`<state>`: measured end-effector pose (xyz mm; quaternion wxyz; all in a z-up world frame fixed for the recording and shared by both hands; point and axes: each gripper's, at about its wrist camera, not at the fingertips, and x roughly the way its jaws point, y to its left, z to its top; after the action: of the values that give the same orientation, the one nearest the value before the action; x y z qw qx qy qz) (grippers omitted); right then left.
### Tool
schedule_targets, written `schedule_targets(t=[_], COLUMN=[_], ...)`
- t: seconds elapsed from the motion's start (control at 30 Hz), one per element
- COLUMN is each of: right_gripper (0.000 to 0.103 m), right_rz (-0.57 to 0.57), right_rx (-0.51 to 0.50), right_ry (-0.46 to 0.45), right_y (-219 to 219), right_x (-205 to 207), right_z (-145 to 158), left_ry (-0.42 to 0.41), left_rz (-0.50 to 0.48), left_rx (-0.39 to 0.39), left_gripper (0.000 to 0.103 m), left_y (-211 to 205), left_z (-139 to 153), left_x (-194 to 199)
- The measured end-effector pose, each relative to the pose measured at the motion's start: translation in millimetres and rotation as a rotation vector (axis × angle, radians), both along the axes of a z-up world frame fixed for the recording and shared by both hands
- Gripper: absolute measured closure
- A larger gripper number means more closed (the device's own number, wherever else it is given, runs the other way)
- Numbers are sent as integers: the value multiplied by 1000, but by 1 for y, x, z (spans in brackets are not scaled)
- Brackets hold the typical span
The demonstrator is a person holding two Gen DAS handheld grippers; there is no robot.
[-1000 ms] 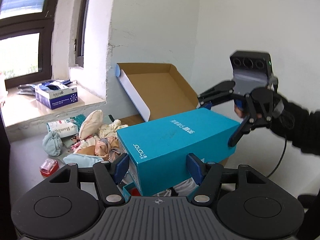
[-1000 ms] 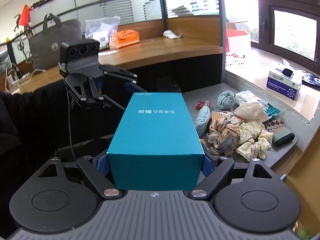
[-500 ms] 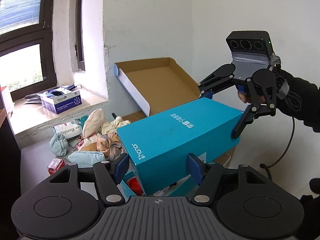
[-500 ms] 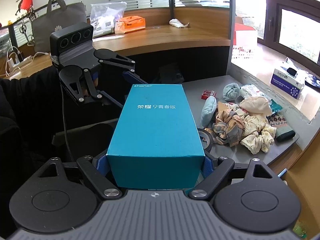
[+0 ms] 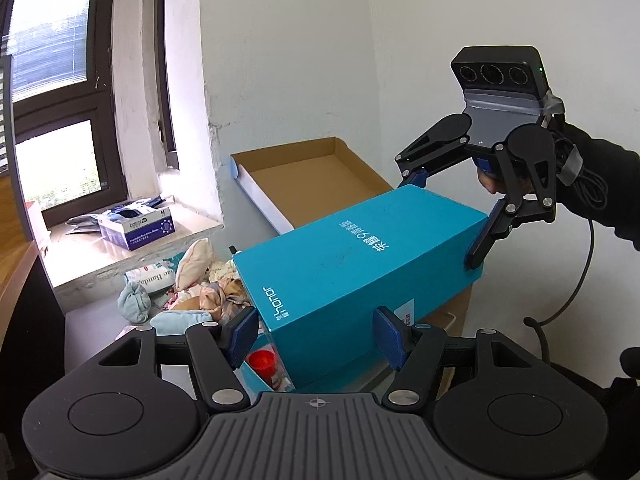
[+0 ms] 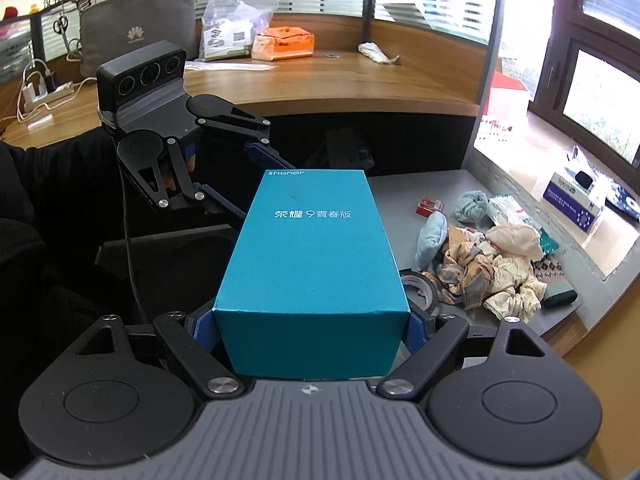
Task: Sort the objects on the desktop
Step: 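Carry the teal Honor box toward the blue cardboard box with the right tool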
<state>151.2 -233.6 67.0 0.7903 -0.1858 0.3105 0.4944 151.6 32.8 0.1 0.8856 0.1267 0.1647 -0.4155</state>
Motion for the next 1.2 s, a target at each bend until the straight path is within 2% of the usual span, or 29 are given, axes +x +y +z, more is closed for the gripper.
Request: schedule_targets(t=[0.27,0.83,0.97,1.2], right_gripper=[13,13,13,13], right_rz=[8,6,5,0], right_rx=[-10,-2,-1,-10], right_ry=[-20,10,13,-16], right_y=[17,37,40,51], right_x=[-35,-130,-160,-193], right_z=[2,-24,-40,-44], left_ry=[13,95,102,115], left_rz=[16,26,31,32], left_rx=[-10,24,30,27], left_gripper=[37,37,35,35], left_y=[12,25,28,34], left_z=[-6,-35,-40,-50], left_x=[-33,-132,-151,-173])
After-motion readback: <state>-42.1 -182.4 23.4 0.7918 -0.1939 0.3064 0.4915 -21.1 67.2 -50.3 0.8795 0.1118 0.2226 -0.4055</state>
